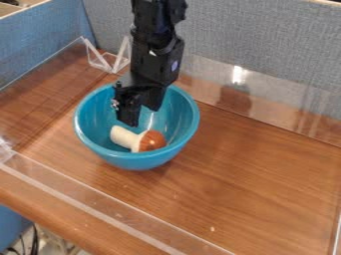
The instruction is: Put the mushroom in the blue bowl
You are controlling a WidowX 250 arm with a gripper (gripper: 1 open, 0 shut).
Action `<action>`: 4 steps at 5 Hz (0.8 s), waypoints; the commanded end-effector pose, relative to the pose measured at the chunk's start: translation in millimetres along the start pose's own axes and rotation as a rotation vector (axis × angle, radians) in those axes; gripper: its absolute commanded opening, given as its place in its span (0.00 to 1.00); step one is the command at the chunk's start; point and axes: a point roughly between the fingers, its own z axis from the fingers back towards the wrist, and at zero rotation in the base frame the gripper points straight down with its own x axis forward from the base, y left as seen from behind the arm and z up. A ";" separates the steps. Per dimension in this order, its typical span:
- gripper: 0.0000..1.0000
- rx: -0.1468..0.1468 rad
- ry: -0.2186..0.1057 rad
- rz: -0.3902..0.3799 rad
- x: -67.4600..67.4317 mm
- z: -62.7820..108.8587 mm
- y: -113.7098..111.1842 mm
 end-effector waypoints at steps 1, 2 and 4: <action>1.00 0.038 0.001 0.017 -5.7 8.5 1.8; 0.00 0.036 -0.001 0.014 -6.7 7.8 0.8; 0.00 0.036 -0.010 0.014 -7.8 7.8 -0.8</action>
